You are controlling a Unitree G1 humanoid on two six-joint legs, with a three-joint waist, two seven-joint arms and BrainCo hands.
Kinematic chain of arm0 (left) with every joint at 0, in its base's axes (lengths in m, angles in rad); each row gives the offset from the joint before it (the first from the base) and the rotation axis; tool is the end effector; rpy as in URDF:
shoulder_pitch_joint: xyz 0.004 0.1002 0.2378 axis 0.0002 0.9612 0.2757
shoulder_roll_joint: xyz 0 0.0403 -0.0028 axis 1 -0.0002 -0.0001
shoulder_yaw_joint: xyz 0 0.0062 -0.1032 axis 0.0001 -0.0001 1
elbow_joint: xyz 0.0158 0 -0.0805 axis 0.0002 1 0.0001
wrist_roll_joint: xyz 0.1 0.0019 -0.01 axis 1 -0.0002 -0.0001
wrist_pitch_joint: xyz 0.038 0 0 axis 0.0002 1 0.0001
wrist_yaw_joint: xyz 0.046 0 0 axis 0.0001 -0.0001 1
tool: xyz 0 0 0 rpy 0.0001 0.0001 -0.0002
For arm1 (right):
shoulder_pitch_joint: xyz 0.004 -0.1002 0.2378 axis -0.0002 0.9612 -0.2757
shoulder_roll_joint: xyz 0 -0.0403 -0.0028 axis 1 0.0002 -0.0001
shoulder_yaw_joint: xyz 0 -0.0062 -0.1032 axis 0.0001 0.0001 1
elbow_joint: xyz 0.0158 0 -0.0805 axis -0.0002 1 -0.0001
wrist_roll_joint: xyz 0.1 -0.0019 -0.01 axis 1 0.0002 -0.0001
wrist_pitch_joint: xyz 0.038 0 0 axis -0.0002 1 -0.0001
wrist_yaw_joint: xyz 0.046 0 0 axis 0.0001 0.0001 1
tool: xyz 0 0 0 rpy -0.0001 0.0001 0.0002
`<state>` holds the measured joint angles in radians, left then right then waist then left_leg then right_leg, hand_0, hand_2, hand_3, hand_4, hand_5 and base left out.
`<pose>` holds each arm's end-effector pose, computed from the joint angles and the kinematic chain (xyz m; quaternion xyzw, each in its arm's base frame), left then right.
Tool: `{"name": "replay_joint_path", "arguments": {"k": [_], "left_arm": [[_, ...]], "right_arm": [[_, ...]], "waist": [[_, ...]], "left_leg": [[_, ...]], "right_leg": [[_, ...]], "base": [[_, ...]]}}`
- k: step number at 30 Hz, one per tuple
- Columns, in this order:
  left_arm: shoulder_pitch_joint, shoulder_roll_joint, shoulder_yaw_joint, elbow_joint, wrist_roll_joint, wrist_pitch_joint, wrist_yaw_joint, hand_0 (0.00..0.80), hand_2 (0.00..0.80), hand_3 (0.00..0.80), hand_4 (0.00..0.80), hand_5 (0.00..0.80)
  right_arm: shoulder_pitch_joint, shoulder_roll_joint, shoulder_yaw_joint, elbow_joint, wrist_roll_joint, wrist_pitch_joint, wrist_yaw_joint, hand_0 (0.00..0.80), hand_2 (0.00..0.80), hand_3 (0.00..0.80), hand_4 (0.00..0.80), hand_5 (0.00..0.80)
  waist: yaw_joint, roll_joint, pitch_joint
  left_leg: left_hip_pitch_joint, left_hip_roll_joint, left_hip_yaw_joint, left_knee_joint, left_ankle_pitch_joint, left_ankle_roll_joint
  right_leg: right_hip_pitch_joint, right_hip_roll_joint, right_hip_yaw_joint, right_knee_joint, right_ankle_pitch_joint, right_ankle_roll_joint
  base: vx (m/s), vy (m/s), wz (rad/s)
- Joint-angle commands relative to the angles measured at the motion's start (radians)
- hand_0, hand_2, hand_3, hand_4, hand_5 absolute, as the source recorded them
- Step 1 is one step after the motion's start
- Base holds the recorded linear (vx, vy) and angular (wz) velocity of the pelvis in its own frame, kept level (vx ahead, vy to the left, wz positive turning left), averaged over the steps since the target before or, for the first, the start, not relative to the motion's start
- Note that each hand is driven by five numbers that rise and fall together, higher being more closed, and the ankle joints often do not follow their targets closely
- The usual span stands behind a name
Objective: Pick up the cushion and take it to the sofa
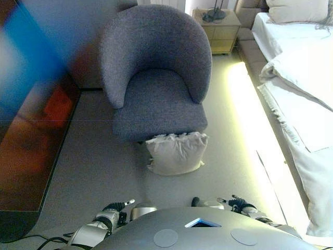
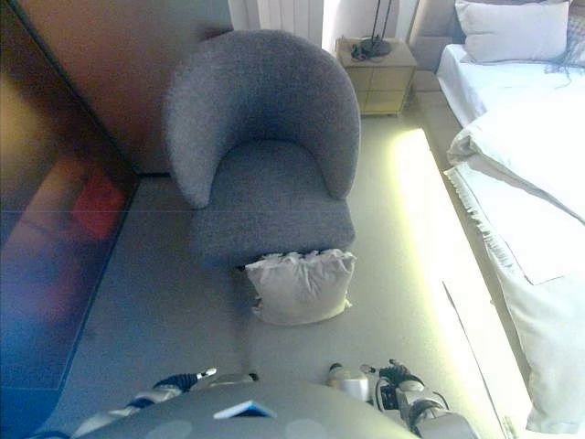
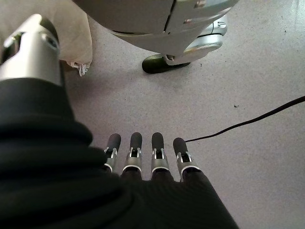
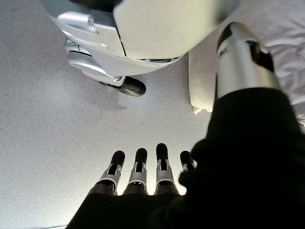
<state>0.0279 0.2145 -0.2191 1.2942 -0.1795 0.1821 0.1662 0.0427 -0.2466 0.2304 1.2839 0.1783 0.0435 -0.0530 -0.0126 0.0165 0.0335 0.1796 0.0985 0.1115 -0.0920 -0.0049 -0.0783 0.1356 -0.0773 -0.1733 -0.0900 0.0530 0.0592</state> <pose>0.0407 0.2147 -0.1235 0.1311 0.6758 0.1006 0.7183 0.0431 -0.2248 -0.1207 -0.1091 0.6317 -0.0604 0.7651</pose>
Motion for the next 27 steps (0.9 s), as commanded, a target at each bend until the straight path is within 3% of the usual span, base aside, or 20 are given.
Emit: {"name": "replay_joint_path", "arguments": {"k": [1,16,27], "left_arm": [[-0.064,-0.006,-0.022,0.06,-0.001,0.002,0.004,0.0,0.0,0.0,0.0,0.0],[-0.064,-0.009,-0.027,0.059,-0.005,0.005,-0.018,0.0,0.0,0.0,0.0,0.0],[-0.066,-0.001,-0.015,0.056,-0.004,-0.005,-0.011,0.0,0.0,0.0,0.0,0.0]], "right_arm": [[-0.082,0.029,0.024,0.053,0.007,-0.023,-0.007,0.0,0.0,0.0,0.0,0.0],[-0.08,0.031,0.022,0.048,0.009,-0.029,-0.009,0.0,0.0,0.0,0.0,0.0],[-0.088,0.031,0.03,0.049,0.021,-0.021,-0.002,0.0,0.0,0.0,0.0,0.0]], "waist": [[-0.015,-0.044,0.028],[-0.016,-0.047,0.033],[-0.014,-0.051,0.043]], "left_leg": [[-0.014,-0.073,0.066,0.005,-0.039,0.065],[-0.018,-0.076,0.065,0.005,-0.039,0.066],[-0.015,-0.053,0.072,0.005,-0.03,0.056]], "right_leg": [[0.011,-0.02,0.011,0.01,-0.029,0.03],[0.01,-0.014,0.011,0.01,-0.03,0.028],[0.005,0.009,0.018,0.013,-0.036,0.015]], "base": [[0.0,0.0,0.0],[0.001,-0.003,0.0],[0.003,-0.077,0.0]]}}
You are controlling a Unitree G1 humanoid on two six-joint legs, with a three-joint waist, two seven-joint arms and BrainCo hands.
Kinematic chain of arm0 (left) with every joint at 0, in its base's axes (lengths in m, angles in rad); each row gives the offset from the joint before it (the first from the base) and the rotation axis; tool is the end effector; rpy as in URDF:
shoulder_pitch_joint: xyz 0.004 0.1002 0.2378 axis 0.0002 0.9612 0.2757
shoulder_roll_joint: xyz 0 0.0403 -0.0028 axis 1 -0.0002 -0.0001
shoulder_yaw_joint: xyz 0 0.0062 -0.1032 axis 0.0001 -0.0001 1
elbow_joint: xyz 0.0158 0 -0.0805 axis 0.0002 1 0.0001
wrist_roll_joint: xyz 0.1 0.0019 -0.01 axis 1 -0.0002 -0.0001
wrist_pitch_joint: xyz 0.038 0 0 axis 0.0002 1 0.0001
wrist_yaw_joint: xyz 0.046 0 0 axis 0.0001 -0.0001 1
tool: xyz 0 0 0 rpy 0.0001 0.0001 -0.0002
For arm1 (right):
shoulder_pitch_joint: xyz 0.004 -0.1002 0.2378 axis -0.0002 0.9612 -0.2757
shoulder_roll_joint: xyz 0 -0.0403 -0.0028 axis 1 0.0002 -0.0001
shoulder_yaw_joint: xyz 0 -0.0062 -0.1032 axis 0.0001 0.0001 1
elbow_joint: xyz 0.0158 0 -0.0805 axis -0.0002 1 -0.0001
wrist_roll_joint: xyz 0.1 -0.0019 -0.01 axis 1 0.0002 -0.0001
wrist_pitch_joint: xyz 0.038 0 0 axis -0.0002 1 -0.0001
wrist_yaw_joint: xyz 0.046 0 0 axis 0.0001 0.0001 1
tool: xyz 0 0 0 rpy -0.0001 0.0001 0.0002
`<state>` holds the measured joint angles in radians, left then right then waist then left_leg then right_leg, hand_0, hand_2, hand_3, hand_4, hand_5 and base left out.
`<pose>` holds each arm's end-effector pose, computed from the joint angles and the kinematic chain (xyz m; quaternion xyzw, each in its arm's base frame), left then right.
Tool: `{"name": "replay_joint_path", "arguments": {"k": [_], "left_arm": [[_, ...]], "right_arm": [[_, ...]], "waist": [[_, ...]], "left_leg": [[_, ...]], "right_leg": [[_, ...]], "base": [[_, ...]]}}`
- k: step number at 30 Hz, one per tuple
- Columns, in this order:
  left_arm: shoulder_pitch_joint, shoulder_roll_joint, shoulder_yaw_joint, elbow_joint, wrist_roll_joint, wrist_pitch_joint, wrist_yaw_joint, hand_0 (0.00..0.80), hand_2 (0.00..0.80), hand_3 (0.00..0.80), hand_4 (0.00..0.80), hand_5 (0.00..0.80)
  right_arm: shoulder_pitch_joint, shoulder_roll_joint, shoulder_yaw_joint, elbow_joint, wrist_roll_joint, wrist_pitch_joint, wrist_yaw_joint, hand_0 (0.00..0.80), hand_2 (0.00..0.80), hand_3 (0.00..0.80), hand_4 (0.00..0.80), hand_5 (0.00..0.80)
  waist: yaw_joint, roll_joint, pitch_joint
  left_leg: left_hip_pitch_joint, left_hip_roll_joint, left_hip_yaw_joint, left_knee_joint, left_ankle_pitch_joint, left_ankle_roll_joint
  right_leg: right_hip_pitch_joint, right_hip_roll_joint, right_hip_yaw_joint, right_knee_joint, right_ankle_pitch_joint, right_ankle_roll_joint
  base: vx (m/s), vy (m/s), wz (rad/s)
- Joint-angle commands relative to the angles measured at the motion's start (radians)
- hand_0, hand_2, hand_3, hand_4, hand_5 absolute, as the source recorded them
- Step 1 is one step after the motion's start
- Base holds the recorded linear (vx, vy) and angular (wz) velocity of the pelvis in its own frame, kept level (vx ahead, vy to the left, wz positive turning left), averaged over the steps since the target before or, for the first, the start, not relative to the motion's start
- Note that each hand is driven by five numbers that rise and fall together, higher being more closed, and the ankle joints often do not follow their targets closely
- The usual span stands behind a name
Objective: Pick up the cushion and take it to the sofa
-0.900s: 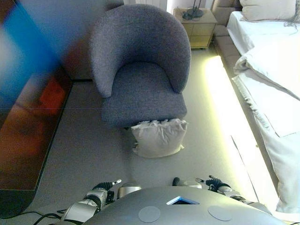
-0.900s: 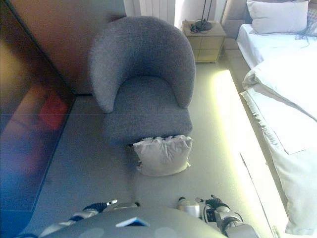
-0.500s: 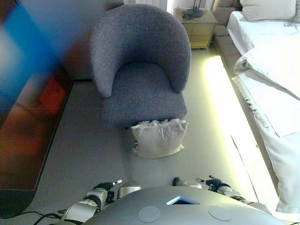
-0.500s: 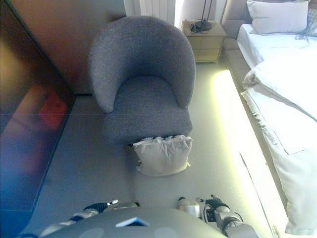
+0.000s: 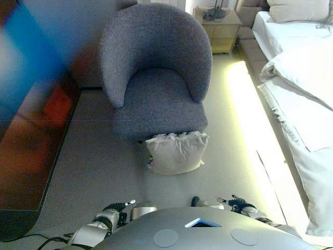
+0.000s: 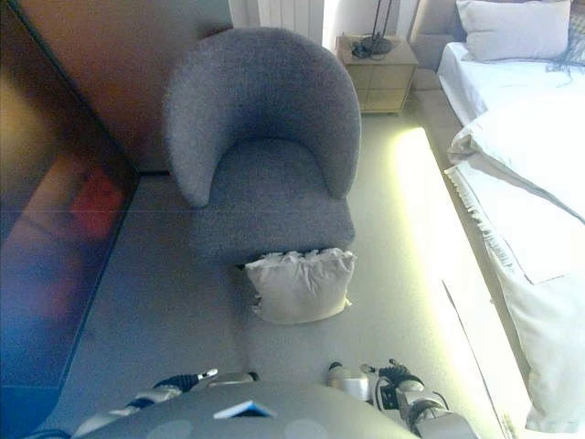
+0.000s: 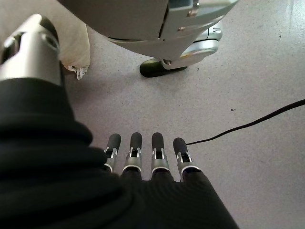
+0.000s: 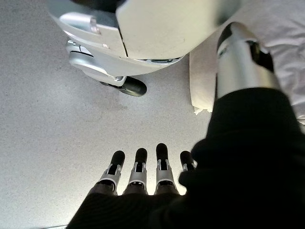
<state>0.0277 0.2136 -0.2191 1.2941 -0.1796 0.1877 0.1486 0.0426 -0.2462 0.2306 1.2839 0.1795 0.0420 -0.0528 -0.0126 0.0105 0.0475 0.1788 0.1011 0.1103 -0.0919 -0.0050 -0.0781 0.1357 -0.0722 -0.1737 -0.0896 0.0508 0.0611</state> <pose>0.0406 0.2144 -0.1236 0.1249 0.6789 0.0940 0.7174 0.0432 -0.2247 -0.1207 -0.1085 0.6311 -0.0604 0.7657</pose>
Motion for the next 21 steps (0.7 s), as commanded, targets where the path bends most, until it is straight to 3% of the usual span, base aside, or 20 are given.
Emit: {"name": "replay_joint_path", "arguments": {"k": [1,3,6,9,11,13,15,18,21], "left_arm": [[-0.065,0.0,-0.012,0.055,-0.002,-0.014,0.008,0.0,0.0,0.0,0.0,0.0],[-0.061,-0.001,-0.004,0.056,-0.002,-0.026,0.017,0.0,0.0,0.0,0.0,0.0],[-0.064,-0.004,0.013,0.05,-0.002,-0.045,0.038,0.0,0.0,0.0,0.0,0.0],[-0.07,-0.006,0.025,0.045,-0.026,-0.054,0.042,0.0,0.0,0.0,0.0,0.0],[-0.069,-0.006,0.036,0.044,-0.043,-0.043,0.031,0.0,0.0,0.0,0.0,0.0],[-0.062,-0.009,0.046,0.049,-0.058,-0.037,0.029,0.0,0.0,0.0,0.0,0.0],[-0.048,-0.012,0.055,0.054,-0.063,-0.041,0.021,0.0,0.0,0.0,0.0,0.0],[-0.038,-0.018,0.055,0.058,-0.074,-0.043,0.019,0.0,0.0,0.0,0.0,0.0],[-0.026,-0.019,0.056,0.063,-0.111,-0.052,0.017,0.0,0.0,0.0,0.0,0.0]], "right_arm": [[-0.091,0.029,0.029,0.049,0.022,-0.017,0.0,0.0,0.0,0.0,0.0,0.0],[-0.095,0.026,0.028,0.05,0.018,-0.011,0.006,0.0,0.0,0.0,0.0,0.0],[-0.107,0.022,0.029,0.045,0.005,-0.002,0.011,0.0,0.0,0.0,0.0,0.0],[-0.123,0.008,0.04,0.031,0.017,0.01,0.009,0.0,0.0,0.0,0.0,0.0],[-0.13,-0.001,0.039,0.025,0.016,0.021,0.012,0.0,0.0,0.0,0.0,0.0],[-0.133,-0.006,0.038,0.024,0.015,0.024,0.017,0.0,0.0,0.0,0.0,0.0],[-0.132,-0.008,0.034,0.032,0.0,0.015,0.024,0.0,0.0,0.0,0.0,0.0],[-0.123,-0.009,0.024,0.038,-0.017,0.007,0.022,0.0,0.0,0.0,0.0,0.0],[-0.119,-0.011,0.024,0.047,-0.027,0.009,0.022,0.0,0.0,0.0,0.0,0.0]], "waist": [[-0.014,-0.045,0.03],[-0.011,-0.052,0.035],[-0.007,-0.08,0.059],[0.005,-0.107,0.102],[0.013,-0.105,0.121],[0.033,-0.092,0.135],[0.05,-0.069,0.139],[0.071,-0.036,0.133],[0.102,-0.018,0.122]], "left_leg": [[-0.009,-0.05,0.073,0.005,-0.026,0.053],[-0.006,-0.031,0.073,0.038,-0.02,0.041],[-0.071,-0.004,0.087,0.223,-0.051,0.036],[-0.199,0.029,0.065,0.479,-0.017,0.049],[-0.254,0.03,0.052,0.546,-0.002,0.053],[-0.288,-0.011,0.031,0.497,0.005,0.058],[-0.305,-0.03,0.041,0.396,0.04,0.05],[-0.339,-0.013,0.098,0.234,0.145,0.019],[-0.365,0.003,0.094,0.119,0.22,-0.002]], "right_leg": [[0.006,0.007,0.02,0.015,-0.035,0.01],[0.007,0.009,0.024,0.021,-0.035,0.001],[-0.01,-0.005,0.02,0.057,-0.029,-0.019],[-0.027,-0.012,0.04,0.095,-0.031,-0.055],[-0.023,-0.004,0.062,0.106,-0.036,-0.066],[0.0,0.01,0.087,0.105,-0.054,-0.061],[0.034,0.035,0.11,0.094,-0.084,-0.058],[0.111,0.069,0.119,0.066,-0.129,-0.056],[0.184,0.078,0.146,0.06,-0.176,-0.056]], "base": [[0.016,-0.107,0.0],[0.021,-0.123,0.0],[-0.012,-0.152,0.01],[-0.038,-0.178,0.08],[0.016,-0.077,-0.09],[0.128,0.015,-0.16],[0.245,0.048,-0.31],[0.33,0.06,-0.19],[0.394,0.066,-0.11]]}}
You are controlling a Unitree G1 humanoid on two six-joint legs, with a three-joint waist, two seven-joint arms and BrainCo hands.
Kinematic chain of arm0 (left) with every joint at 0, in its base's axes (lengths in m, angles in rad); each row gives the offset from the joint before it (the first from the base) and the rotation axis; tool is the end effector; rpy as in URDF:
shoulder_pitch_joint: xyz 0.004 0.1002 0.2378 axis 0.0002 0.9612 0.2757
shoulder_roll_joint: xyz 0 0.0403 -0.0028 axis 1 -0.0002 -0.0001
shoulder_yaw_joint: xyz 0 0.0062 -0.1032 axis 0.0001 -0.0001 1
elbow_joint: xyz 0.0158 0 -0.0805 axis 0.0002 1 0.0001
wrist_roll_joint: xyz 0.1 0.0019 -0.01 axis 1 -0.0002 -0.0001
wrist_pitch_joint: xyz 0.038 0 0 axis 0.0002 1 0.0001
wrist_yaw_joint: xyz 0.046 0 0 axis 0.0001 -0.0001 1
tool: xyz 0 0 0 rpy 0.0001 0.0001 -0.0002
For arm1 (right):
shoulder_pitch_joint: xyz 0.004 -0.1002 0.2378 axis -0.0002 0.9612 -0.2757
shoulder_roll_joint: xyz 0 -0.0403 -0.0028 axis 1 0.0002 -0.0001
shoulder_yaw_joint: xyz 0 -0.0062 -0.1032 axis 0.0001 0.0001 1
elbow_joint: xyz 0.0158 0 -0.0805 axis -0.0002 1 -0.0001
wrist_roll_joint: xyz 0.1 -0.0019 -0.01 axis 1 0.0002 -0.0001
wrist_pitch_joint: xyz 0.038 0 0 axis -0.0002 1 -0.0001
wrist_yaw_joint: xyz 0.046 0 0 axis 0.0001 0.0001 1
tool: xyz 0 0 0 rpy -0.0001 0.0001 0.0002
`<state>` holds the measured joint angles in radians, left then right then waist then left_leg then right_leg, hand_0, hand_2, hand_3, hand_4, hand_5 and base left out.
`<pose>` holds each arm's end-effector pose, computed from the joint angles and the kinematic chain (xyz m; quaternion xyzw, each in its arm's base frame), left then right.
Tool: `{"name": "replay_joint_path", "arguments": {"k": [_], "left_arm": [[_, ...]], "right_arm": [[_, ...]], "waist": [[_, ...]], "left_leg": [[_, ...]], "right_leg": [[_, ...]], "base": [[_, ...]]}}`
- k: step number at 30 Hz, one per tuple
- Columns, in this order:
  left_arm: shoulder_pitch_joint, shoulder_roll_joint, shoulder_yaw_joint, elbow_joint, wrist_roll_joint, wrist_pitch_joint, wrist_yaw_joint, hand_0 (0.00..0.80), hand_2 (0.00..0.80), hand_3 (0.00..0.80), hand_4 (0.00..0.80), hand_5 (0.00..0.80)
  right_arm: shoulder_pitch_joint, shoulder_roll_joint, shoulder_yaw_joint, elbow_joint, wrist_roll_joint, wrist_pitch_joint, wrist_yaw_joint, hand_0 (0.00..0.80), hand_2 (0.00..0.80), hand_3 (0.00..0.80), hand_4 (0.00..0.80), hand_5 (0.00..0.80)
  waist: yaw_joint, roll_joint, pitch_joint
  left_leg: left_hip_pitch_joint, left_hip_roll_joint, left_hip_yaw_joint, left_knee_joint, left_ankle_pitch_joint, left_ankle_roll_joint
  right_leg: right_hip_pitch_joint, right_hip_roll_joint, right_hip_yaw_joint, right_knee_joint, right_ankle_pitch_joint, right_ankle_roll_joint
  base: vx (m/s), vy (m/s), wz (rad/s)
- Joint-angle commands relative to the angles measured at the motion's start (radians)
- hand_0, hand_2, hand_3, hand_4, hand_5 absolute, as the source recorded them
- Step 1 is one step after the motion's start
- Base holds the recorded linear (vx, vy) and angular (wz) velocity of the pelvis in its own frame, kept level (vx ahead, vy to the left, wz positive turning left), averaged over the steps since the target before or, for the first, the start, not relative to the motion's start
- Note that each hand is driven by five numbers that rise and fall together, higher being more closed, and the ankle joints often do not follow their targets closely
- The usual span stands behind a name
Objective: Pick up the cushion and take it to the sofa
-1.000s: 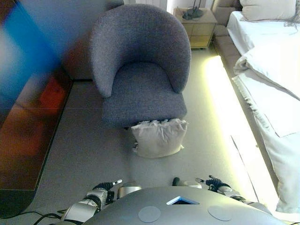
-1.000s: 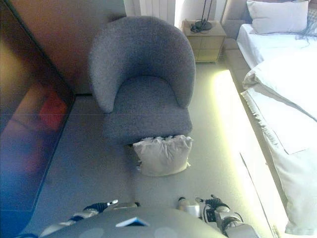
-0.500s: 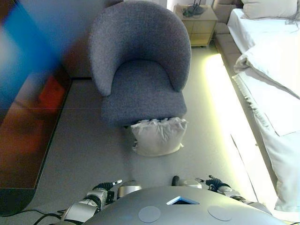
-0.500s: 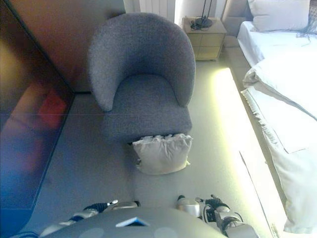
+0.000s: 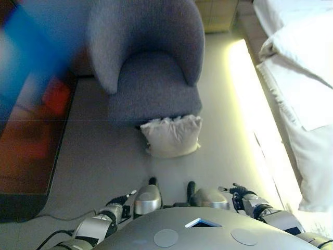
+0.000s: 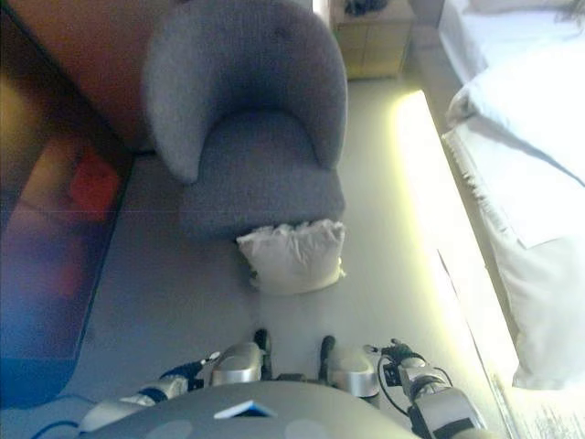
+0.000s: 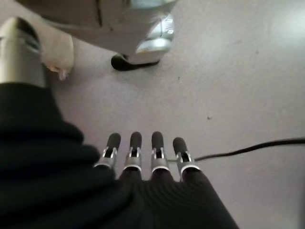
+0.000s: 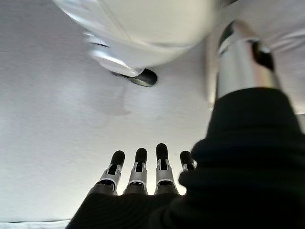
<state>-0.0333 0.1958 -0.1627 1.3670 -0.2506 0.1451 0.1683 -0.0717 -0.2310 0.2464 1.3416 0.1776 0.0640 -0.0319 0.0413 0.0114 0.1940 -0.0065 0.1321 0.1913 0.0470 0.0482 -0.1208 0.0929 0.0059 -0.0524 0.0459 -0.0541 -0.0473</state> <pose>0.0530 0.2120 -0.1233 0.0826 0.6658 0.1386 0.7285 0.0751 -0.2198 -0.1178 -0.1112 0.6190 -0.0422 0.7763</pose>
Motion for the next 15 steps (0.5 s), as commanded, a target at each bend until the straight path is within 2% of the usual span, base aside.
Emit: {"name": "replay_joint_path", "arguments": {"k": [1,3,6,7,8,10,11,13,15], "left_arm": [[0.04,-0.002,0.002,-0.011,-0.051,-0.008,0.001,0.0,0.0,0.0,0.0,0.0],[0.052,-0.005,0.01,-0.001,-0.067,-0.018,0.009,0.0,0.0,0.0,0.0,0.0],[0.065,-0.006,0.02,0.005,-0.05,-0.015,0.017,0.0,0.0,0.0,0.0,0.0],[0.066,-0.004,0.018,0.008,-0.045,-0.013,0.015,0.0,0.0,0.0,0.0,0.0],[0.064,-0.004,0.02,0.008,-0.043,-0.005,0.018,0.0,0.0,0.0,0.0,0.0],[0.053,-0.001,0.02,0.009,-0.028,-0.001,0.023,0.0,0.0,0.0,0.0,0.0],[0.048,0.005,0.019,0.009,-0.01,-0.004,0.02,0.0,0.0,0.0,0.0,0.0],[0.036,0.02,0.001,0.003,0.042,-0.014,0.011,0.0,0.0,0.0,0.0,0.0],[0.027,0.036,-0.02,-0.011,0.07,-0.008,-0.002,0.0,0.0,0.0,0.0,0.0]], "right_arm": [[-0.004,-0.025,0.008,-0.004,-0.034,-0.011,0.002,0.0,0.0,0.0,0.0,0.0],[-0.003,-0.022,0.014,0.007,-0.05,-0.004,0.003,0.0,0.0,0.0,0.0,0.0],[0.004,-0.017,0.019,0.016,-0.052,0.0,-0.002,0.0,0.0,0.0,0.0,0.0],[0.005,-0.016,0.018,0.016,-0.05,0.003,-0.004,0.0,0.0,0.0,0.0,0.0],[0.004,-0.014,0.015,0.016,-0.051,0.005,-0.007,0.0,0.0,0.0,0.0,0.0],[-0.001,-0.005,0.006,0.017,-0.034,-0.001,-0.016,0.0,0.0,0.0,0.0,0.0],[-0.006,-0.001,-0.001,0.017,-0.02,-0.004,-0.017,0.0,0.0,0.0,0.0,0.0],[-0.007,0.007,-0.017,0.011,0.009,-0.005,-0.019,0.0,0.0,0.0,0.0,0.0],[0.001,0.018,-0.027,0.002,0.044,-0.015,-0.04,0.0,0.0,0.0,0.0,0.0]], "waist": [[0.059,-0.018,-0.03],[0.077,-0.016,-0.046],[0.089,-0.012,-0.063],[0.091,-0.009,-0.065],[0.089,-0.011,-0.07],[0.092,-0.016,-0.083],[0.093,-0.024,-0.087],[0.097,-0.046,-0.099],[0.098,-0.055,-0.115]], "left_leg": [[-0.178,-0.025,0.003,-0.052,0.18,0.037],[-0.182,-0.016,-0.02,-0.097,0.176,0.033],[-0.192,-0.003,-0.024,-0.11,0.17,0.03],[-0.197,0.006,-0.017,-0.099,0.18,0.029],[-0.193,0.008,0.003,-0.094,0.157,0.044],[-0.198,0.004,0.031,-0.074,0.146,0.065],[-0.208,-0.008,0.029,-0.042,0.13,0.079],[-0.227,-0.043,0.027,0.012,0.091,0.123],[-0.216,-0.066,0.031,0.02,0.066,0.157]], "right_leg": [[0.25,-0.004,0.036,-0.073,-0.09,0.054],[0.28,-0.014,0.06,-0.06,-0.123,0.06],[0.31,-0.022,0.074,-0.034,-0.184,0.061],[0.32,-0.024,0.076,-0.023,-0.207,0.058],[0.319,-0.036,0.066,-0.003,-0.216,0.062],[0.32,-0.066,0.046,0.076,-0.226,0.091],[0.31,-0.083,0.039,0.119,-0.196,0.108],[0.294,-0.118,0.035,0.23,-0.078,0.152],[0.262,-0.129,0.028,0.362,0.042,0.195]], "base": [[0.47,0.082,-0.24],[0.47,0.084,-0.39],[0.496,0.113,-0.5],[0.493,0.15,-0.34],[0.483,0.183,0.08],[0.419,0.173,0.37],[0.346,0.153,0.33],[0.343,0.173,0.08],[0.392,0.197,-0.36]]}}
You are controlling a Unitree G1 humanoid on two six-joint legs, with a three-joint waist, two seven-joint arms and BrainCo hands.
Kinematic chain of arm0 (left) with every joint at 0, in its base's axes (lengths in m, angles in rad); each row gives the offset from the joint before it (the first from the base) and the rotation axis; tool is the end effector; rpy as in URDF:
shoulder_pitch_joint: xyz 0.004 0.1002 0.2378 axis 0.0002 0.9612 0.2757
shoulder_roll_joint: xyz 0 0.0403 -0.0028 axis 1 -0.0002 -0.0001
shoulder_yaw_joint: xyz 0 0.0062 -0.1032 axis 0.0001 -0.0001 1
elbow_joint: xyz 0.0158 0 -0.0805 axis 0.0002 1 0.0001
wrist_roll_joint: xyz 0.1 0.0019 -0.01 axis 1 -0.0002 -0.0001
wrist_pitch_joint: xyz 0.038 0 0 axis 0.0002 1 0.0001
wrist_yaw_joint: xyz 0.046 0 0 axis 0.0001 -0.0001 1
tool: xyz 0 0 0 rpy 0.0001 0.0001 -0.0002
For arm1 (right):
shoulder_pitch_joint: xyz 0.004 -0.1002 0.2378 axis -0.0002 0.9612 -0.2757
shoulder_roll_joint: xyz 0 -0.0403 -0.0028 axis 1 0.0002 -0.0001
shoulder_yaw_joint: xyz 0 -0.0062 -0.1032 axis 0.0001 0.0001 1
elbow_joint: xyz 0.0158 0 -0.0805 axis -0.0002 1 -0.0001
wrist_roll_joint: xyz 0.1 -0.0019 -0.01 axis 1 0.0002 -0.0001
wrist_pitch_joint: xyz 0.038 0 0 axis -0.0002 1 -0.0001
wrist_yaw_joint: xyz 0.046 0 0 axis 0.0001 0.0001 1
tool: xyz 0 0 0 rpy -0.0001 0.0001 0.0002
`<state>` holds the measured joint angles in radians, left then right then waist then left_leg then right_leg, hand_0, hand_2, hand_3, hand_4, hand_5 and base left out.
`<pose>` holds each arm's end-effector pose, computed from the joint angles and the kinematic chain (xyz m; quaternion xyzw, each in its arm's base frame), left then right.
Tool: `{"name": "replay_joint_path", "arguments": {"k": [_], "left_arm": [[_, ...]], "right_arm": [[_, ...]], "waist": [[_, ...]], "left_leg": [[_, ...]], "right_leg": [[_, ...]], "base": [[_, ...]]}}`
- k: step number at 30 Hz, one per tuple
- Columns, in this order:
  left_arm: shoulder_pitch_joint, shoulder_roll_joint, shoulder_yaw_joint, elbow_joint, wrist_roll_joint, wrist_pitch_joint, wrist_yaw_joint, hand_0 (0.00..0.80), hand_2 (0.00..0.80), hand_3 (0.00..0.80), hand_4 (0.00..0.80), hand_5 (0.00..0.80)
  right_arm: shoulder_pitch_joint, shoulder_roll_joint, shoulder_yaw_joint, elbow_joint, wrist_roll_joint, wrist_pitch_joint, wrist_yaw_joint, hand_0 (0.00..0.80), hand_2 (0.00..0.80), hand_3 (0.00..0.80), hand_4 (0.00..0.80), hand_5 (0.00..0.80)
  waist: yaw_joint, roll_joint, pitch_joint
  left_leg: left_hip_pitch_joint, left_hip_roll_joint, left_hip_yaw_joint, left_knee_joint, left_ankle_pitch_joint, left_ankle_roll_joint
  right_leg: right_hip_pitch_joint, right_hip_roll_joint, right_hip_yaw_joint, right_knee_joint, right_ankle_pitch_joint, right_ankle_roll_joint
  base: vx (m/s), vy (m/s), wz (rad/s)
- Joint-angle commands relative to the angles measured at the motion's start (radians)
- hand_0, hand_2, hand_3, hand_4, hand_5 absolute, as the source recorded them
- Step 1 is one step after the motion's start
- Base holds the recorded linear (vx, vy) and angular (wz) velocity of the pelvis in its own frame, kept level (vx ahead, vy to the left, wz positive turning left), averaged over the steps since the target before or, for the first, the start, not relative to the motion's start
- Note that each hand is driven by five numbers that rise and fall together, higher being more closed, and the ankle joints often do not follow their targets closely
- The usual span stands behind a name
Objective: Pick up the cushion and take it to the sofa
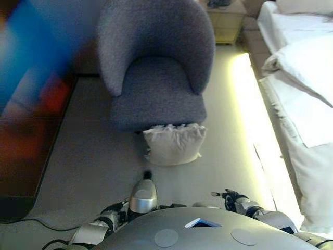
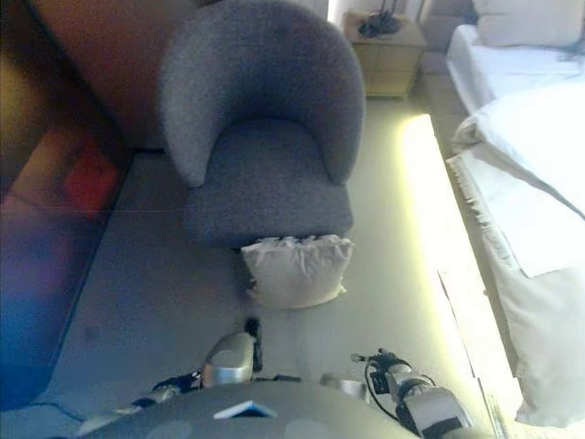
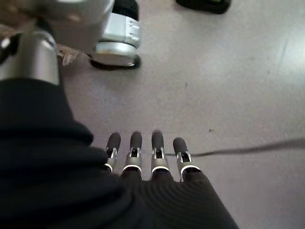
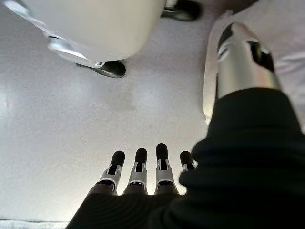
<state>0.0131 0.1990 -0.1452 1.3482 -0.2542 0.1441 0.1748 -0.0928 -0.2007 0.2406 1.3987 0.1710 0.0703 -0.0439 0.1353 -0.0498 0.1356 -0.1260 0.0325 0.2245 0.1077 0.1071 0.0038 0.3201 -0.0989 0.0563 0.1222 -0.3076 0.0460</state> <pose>0.0390 0.2137 -0.1244 0.0762 0.6745 0.1506 0.7187 0.0727 -0.2118 -0.1203 -0.1087 0.6345 -0.0421 0.7641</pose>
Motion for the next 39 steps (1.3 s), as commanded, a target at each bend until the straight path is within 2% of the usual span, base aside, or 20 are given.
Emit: {"name": "replay_joint_path", "arguments": {"k": [1,3,4,5,6,7,8,9,10,12,14,16,18,20,22,26,28,32,37,39], "left_arm": [[-0.029,0.046,-0.051,-0.002,0.11,0.0,-0.008,0.0,0.0,0.0,0.0,0.0],[-0.042,0.059,-0.071,-0.02,0.1,0.017,-0.008,0.0,0.0,0.0,0.0,0.0],[-0.065,0.068,-0.092,-0.026,0.081,0.031,-0.017,0.0,0.0,0.0,0.0,0.0],[-0.078,0.07,-0.094,-0.026,0.081,0.036,-0.024,0.0,0.0,0.0,0.0,0.0],[-0.106,0.072,-0.104,-0.026,0.076,0.048,-0.031,0.0,0.0,0.0,0.0,0.0],[-0.116,0.072,-0.108,-0.026,0.067,0.054,-0.03,0.0,0.0,0.0,0.0,0.0],[-0.128,0.07,-0.109,-0.024,0.051,0.068,-0.025,0.0,0.0,0.0,0.0,0.0],[-0.133,0.069,-0.109,-0.022,0.042,0.077,-0.017,0.0,0.0,0.0,0.0,0.0],[-0.134,0.071,-0.107,-0.021,0.038,0.083,-0.014,0.0,0.0,0.0,0.0,0.0],[-0.122,0.071,-0.093,-0.015,0.03,0.082,-0.008,0.0,0.0,0.0,0.0,0.0],[-0.101,0.071,-0.077,-0.006,0.039,0.067,-0.011,0.0,0.0,0.0,0.0,0.0],[-0.084,0.069,-0.066,0.001,0.041,0.052,-0.009,0.0,0.0,0.0,0.0,0.0],[-0.072,0.065,-0.053,0.008,0.026,0.043,0.006,0.0,0.0,0.0,0.0,0.0],[-0.062,0.06,-0.045,0.009,0.045,0.026,0.014,0.0,0.0,0.0,0.0,0.0],[-0.065,0.055,-0.048,0.005,0.073,-0.002,0.025,0.0,0.0,0.0,0.0,0.0],[-0.125,0.041,-0.08,-0.016,-0.01,-0.031,0.096,0.0,0.0,0.0,0.0,0.0],[-0.143,0.037,-0.076,-0.019,-0.062,-0.024,0.121,0.0,0.0,0.0,0.0,0.0],[-0.156,0.037,-0.044,-0.03,-0.074,-0.064,0.169,0.0,0.0,0.0,0.0,0.0],[-0.205,0.065,-0.051,-0.056,-0.055,-0.165,0.193,0.0,0.0,0.0,0.0,0.0],[-0.25,0.085,-0.075,-0.09,-0.066,-0.187,0.222,0.0,0.0,0.0,0.0,0.0]], "right_arm": [[0.028,-0.008,-0.031,-0.073,0.062,-0.045,-0.035,0.0,0.0,0.0,0.0,0.0],[0.02,-0.015,-0.018,-0.102,0.051,-0.041,-0.025,0.0,0.0,0.0,0.0,0.0],[0.01,-0.02,-0.002,-0.121,0.07,-0.031,-0.029,0.0,0.0,0.0,0.0,0.0],[0.005,-0.025,-0.001,-0.124,0.076,-0.028,-0.027,0.0,0.0,0.0,0.0,0.0],[-0.002,-0.033,0.0,-0.125,0.086,-0.025,-0.027,0.0,0.0,0.0,0.0,0.0],[-0.003,-0.036,0.001,-0.125,0.087,-0.027,-0.026,0.0,0.0,0.0,0.0,0.0],[-0.003,-0.04,0.001,-0.125,0.081,-0.03,-0.022,0.0,0.0,0.0,0.0,0.0],[0.002,-0.04,0.002,-0.125,0.082,-0.035,-0.022,0.0,0.0,0.0,0.0,0.0],[0.007,-0.039,0.001,-0.123,0.084,-0.041,-0.023,0.0,0.0,0.0,0.0,0.0],[0.018,-0.039,-0.004,-0.127,0.061,-0.045,-0.019,0.0,0.0,0.0,0.0,0.0],[0.027,-0.038,-0.006,-0.127,0.029,-0.049,-0.012,0.0,0.0,0.0,0.0,0.0],[0.032,-0.037,-0.007,-0.125,0.001,-0.047,-0.005,0.0,0.0,0.0,0.0,0.0],[0.031,-0.037,-0.009,-0.116,-0.044,-0.039,0.007,0.0,0.0,0.0,0.0,0.0],[0.028,-0.04,0.002,-0.112,-0.057,-0.027,0.018,0.0,0.0,0.0,0.0,0.0],[0.018,-0.046,0.023,-0.112,-0.054,-0.017,0.024,0.0,0.0,0.0,0.0,0.0],[-0.043,-0.06,0.067,-0.129,-0.005,0.003,-0.03,0.0,0.0,0.0,0.0,0.0],[-0.051,-0.07,0.076,-0.132,-0.008,-0.001,-0.046,0.0,0.0,0.0,0.0,0.0],[-0.054,-0.089,0.06,-0.135,0.028,-0.061,-0.104,0.0,0.0,0.0,0.0,0.0],[-0.133,-0.093,0.059,-0.173,0.074,-0.13,-0.166,0.0,0.0,0.0,0.0,0.0],[-0.19,-0.088,0.078,-0.199,0.096,-0.132,-0.201,0.0,0.0,0.0,0.0,0.0]], "waist": [[-0.017,0.013,-0.058],[-0.045,0.034,-0.053],[-0.072,0.032,-0.037],[-0.08,0.04,-0.033],[-0.097,0.047,-0.021],[-0.107,0.05,-0.01],[-0.118,0.044,-0.002],[-0.132,0.036,0.006],[-0.14,0.035,0.011],[-0.147,0.019,0.012],[-0.148,0.014,0.004],[-0.145,0.012,-0.005],[-0.137,0.006,-0.013],[-0.128,0.0,-0.015],[-0.116,0.002,-0.009],[-0.088,0.026,0.035],[-0.083,0.038,0.051],[-0.085,0.055,0.077],[-0.074,0.046,0.137],[-0.074,0.036,0.176]], "left_leg": [[-0.044,0.013,-0.006,-0.052,-0.024,0.05],[0.018,0.015,-0.018,-0.072,-0.044,0.054],[0.051,0.001,-0.027,-0.084,-0.048,0.054],[0.06,0.005,-0.029,-0.087,-0.053,0.051],[0.095,0.004,-0.033,-0.101,-0.064,0.043],[0.115,0.004,-0.039,-0.11,-0.067,0.039],[0.142,0.004,-0.047,-0.119,-0.078,0.025],[0.164,0.007,-0.055,-0.126,-0.09,0.015],[0.178,0.014,-0.057,-0.132,-0.094,0.007],[0.202,0.026,-0.06,-0.133,-0.11,-0.015],[0.222,0.048,-0.063,-0.127,-0.122,-0.03],[0.226,0.072,-0.076,-0.106,-0.132,-0.04],[0.226,0.095,-0.082,-0.082,-0.135,-0.052],[0.215,0.113,-0.11,-0.051,-0.139,-0.066],[0.195,0.139,-0.128,-0.026,-0.135,-0.079],[0.093,0.182,-0.159,-0.013,-0.086,-0.109],[0.065,0.191,-0.161,-0.023,-0.063,-0.12],[0.028,0.214,-0.091,-0.035,-0.028,-0.142],[-0.06,0.194,-0.112,0.038,-0.054,-0.138],[-0.119,0.191,-0.113,0.08,-0.065,-0.134]], "right_leg": [[-0.075,-0.042,-0.101,0.464,0.407,0.122],[-0.226,-0.05,-0.122,0.511,0.427,0.112],[-0.296,-0.055,-0.159,0.478,0.374,0.1],[-0.332,-0.047,-0.178,0.44,0.367,0.093],[-0.392,-0.064,-0.221,0.357,0.358,0.081],[-0.401,-0.077,-0.24,0.337,0.343,0.073],[-0.419,-0.121,-0.26,0.233,0.37,0.072],[-0.428,-0.146,-0.253,0.152,0.401,0.083],[-0.419,-0.153,-0.248,0.113,0.405,0.089],[-0.403,-0.186,-0.238,0.014,0.46,0.109],[-0.382,-0.196,-0.228,-0.029,0.466,0.117],[-0.357,-0.194,-0.211,-0.048,0.438,0.119],[-0.321,-0.187,-0.218,-0.065,0.409,0.123],[-0.297,-0.171,-0.204,-0.068,0.381,0.117],[-0.291,-0.159,-0.214,-0.053,0.353,0.104],[-0.346,-0.144,-0.257,-0.025,0.329,0.081],[-0.36,-0.142,-0.28,-0.027,0.328,0.078],[-0.367,-0.159,-0.346,-0.044,0.333,0.078],[-0.458,-0.194,-0.314,0.024,0.336,0.099],[-0.522,-0.212,-0.293,0.058,0.345,0.111]], "base": [[0.428,0.214,-0.43],[0.368,0.148,-0.42],[0.251,0.047,-0.25],[0.264,-0.012,0.0],[0.173,-0.054,0.19],[0.239,-0.141,0.25],[0.234,-0.214,0.23],[0.256,-0.25,0.24],[0.238,-0.237,0.31],[0.225,-0.223,0.23],[0.229,-0.193,0.09],[0.218,-0.173,0.09],[0.197,-0.157,0.19],[0.172,-0.144,0.08],[0.066,-0.116,0.17],[-0.194,-0.031,0.21],[-0.19,0.063,0.27],[-0.088,0.121,0.52],[-0.05,0.082,0.39],[-0.111,0.011,0.12]]}}
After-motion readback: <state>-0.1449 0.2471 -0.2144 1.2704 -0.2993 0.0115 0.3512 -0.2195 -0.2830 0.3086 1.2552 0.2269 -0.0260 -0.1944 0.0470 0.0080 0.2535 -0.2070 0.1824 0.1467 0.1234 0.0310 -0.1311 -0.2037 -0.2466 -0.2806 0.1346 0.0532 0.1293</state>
